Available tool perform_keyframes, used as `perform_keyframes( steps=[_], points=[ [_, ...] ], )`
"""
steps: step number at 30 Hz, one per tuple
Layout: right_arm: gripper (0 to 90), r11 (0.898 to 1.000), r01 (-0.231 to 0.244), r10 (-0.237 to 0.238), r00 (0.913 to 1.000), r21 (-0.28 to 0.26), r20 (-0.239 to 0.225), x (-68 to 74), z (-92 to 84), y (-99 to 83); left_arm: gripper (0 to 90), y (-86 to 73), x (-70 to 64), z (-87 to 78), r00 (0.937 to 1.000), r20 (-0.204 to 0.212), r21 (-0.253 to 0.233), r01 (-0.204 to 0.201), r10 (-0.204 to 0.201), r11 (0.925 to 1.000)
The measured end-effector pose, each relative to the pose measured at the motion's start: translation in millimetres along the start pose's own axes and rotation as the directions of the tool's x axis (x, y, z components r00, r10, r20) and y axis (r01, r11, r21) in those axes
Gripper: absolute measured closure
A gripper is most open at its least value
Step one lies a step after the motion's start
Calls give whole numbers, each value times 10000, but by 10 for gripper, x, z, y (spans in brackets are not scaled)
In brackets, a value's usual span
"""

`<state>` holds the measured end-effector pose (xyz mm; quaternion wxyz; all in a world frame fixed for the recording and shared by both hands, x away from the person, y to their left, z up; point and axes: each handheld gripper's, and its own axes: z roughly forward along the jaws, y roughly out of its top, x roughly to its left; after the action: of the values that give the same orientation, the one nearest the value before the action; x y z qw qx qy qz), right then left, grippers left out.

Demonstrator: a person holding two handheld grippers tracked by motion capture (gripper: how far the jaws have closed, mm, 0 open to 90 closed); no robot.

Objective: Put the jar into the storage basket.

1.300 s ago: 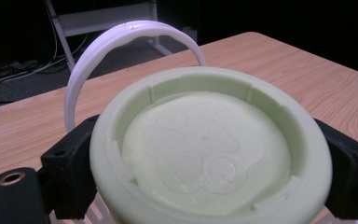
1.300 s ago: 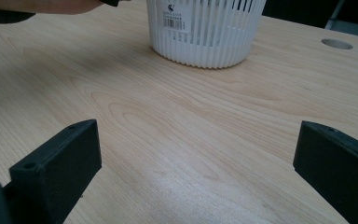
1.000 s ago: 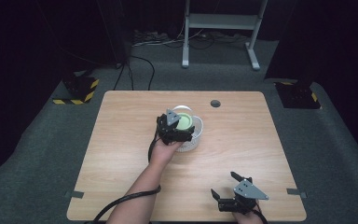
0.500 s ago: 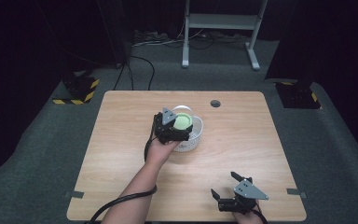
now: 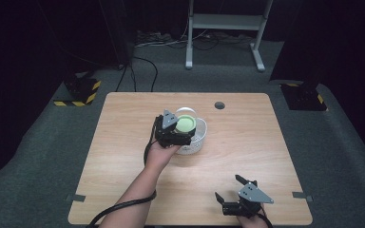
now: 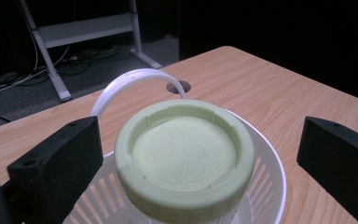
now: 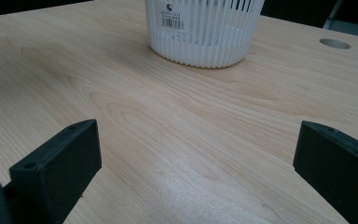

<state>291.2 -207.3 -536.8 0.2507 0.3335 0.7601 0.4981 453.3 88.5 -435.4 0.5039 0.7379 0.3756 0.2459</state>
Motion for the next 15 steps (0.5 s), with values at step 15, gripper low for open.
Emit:
perform_keyframes(
  steps=[15],
  points=[
    [8, 10000, 52, -52, 10000, 26, -9, 4, 3, 1, 8, -80, 30, -106, 9997, 231, -18, 84, -83, 10000]
  ],
)
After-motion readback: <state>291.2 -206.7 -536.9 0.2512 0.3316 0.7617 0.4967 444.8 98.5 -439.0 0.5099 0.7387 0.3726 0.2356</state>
